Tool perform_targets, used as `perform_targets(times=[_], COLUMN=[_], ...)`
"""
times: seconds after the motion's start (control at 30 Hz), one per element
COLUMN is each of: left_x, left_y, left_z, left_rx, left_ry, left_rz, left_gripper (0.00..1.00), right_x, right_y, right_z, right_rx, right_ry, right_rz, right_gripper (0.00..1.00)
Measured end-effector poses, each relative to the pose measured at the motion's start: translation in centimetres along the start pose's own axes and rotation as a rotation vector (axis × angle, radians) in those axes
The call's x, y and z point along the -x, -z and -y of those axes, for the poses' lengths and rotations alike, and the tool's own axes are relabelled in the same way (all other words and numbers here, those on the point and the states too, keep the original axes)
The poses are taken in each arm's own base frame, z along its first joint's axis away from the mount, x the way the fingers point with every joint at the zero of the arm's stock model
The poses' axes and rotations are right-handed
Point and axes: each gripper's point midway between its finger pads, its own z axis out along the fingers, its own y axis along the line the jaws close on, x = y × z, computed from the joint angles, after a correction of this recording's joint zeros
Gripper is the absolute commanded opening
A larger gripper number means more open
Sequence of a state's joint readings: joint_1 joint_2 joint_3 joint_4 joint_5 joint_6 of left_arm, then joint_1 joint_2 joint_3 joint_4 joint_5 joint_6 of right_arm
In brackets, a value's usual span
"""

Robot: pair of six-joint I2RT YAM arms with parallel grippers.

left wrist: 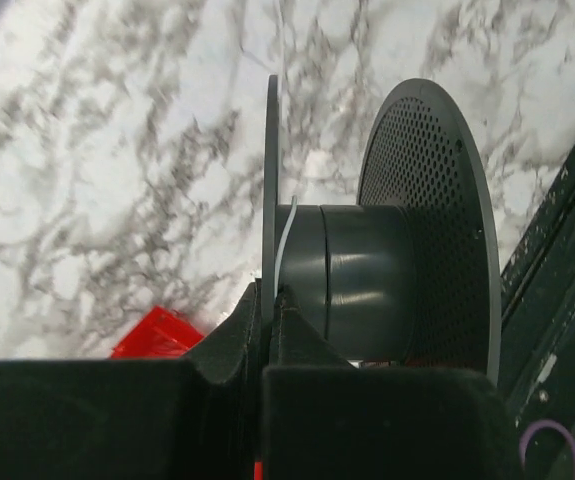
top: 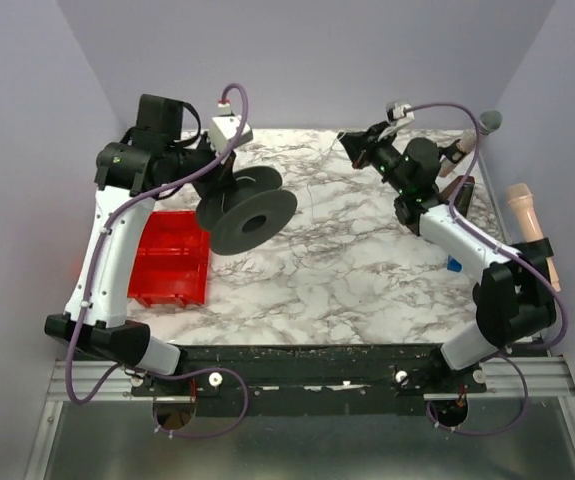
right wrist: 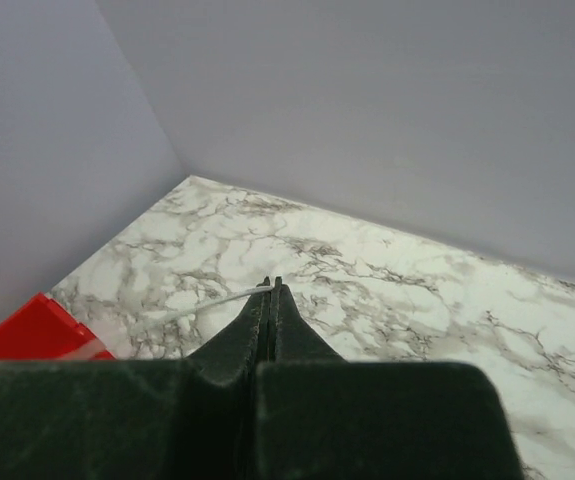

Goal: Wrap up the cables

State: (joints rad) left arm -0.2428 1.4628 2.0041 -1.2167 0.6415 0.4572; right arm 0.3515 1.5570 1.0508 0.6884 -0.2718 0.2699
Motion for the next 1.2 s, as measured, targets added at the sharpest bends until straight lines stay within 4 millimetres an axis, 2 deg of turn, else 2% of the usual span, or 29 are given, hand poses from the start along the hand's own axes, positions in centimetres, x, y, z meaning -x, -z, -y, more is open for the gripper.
perform_targets(times=[0.03,0.1,0.17,0.33,0.47,0.63,0.7,0.8,0.87,1.0,1.13,1.2], left_x=[-2.1,-5.1,-6.7,-9.2,-10.1,-9.2,-8.6,-7.6,-6.8,-4.9,-3.6,-3.3], left_y=[-1.1,-2.8,-4.7,-8.5,-11.2,-13.9,-14.5,-14.8,-14.6,-13.4,-12.5,-12.2], left_z=[0.0,0.1,0.2,-0.1,-2.2,-6.2,-7.5,-9.2,-10.2,-11.9,-12.3,-11.3], left_rx=[-0.017,-0.041,-0.053,-0.012,0.103,0.268,0.321,0.392,0.435,0.507,0.505,0.433], left_ry=[0.018,0.032,0.016,-0.003,0.035,0.076,0.079,0.051,0.011,-0.101,-0.221,-0.294], left_rz=[-0.052,-0.124,-0.153,-0.199,-0.197,-0.136,-0.107,-0.078,-0.066,-0.055,-0.071,-0.097], left_gripper=[0.00,0.00,0.00,0.00,0.00,0.00,0.00,0.00,0.00,0.00,0.00,0.00], right_x=[0.6,1.7,2.4,3.0,2.8,2.1,1.7,0.9,0.4,0.1,2.0,3.0], right_y=[-0.4,-1.0,-1.4,-1.7,-1.7,-1.8,-1.5,-0.6,0.0,0.8,0.5,-0.2], right_z=[0.0,-0.5,-1.7,-6.1,-8.5,-11.6,-12.8,-13.6,-13.2,-11.2,-9.0,-7.5], right_rx=[-0.002,0.009,0.030,0.110,0.167,0.225,0.251,0.251,0.216,0.112,0.018,-0.040], right_ry=[0.007,0.019,0.031,0.039,-0.006,-0.085,-0.112,-0.130,-0.122,-0.057,0.058,0.138], right_rz=[-0.020,-0.063,-0.114,-0.242,-0.358,-0.508,-0.553,-0.622,-0.659,-0.696,-0.657,-0.615], right_gripper=[0.01,0.01,0.01,0.01,0.01,0.01,0.01,0.01,0.01,0.01,0.01,0.01])
